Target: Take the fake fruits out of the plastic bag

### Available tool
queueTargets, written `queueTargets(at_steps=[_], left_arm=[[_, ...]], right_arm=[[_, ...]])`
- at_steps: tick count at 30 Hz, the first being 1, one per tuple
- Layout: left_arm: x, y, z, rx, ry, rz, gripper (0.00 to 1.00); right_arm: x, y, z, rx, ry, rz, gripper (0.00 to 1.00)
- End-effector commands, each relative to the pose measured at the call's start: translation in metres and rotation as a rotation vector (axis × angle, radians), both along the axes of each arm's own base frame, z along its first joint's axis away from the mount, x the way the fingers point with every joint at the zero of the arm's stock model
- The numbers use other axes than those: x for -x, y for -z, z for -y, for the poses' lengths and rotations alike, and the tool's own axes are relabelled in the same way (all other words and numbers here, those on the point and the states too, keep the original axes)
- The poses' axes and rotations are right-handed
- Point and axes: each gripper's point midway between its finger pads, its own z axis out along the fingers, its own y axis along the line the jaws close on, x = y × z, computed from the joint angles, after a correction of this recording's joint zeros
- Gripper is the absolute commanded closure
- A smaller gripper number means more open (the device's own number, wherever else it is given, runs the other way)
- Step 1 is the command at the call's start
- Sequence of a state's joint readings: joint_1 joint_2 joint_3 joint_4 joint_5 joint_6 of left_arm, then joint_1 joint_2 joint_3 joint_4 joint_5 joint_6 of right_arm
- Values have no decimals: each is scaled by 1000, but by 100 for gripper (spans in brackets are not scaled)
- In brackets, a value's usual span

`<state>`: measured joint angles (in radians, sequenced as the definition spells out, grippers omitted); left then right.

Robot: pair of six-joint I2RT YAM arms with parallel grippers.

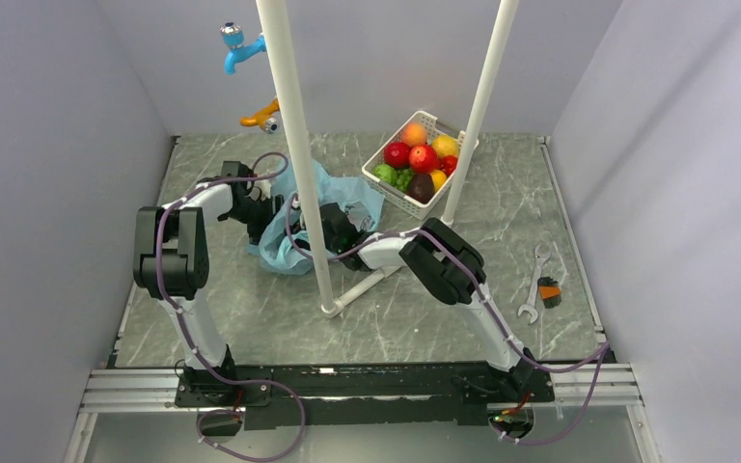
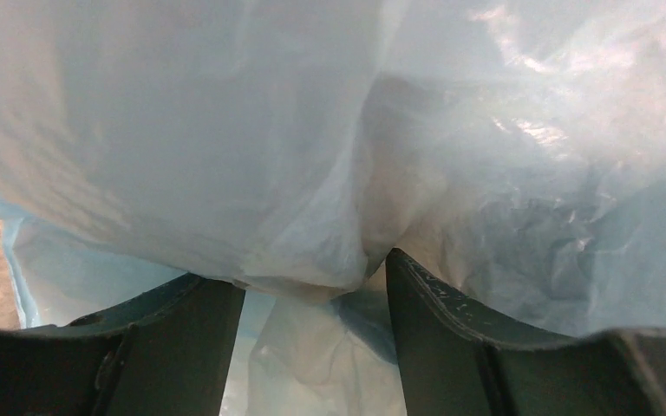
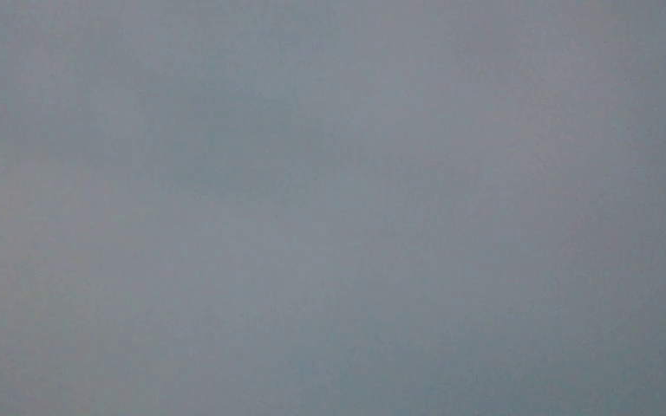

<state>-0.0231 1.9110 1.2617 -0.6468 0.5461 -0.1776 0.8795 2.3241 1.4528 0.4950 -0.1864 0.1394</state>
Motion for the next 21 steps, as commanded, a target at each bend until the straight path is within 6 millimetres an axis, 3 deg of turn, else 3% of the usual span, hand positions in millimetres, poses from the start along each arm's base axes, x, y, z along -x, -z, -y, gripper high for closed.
queueTargets(at_steps=[1,3,9,16,21], left_arm=[[0,-8,-3,-35,9,27,35],[-2,-11,-11,-71,-14,42,32],[-7,-13,-35,-119,-81,61,26],[-4,-1,-35,-122,-74,15,27],[-5,-6,-33,-113,-71,34,27]], right_arm=[[-7,-12,18,11,63,38,42],[-5,-17,25,15,77,47,46],[-3,-65,41,-19,120,107,64],[1,-112,63,-56,184,125,74],[11,-118,84,-55,207,94,82]])
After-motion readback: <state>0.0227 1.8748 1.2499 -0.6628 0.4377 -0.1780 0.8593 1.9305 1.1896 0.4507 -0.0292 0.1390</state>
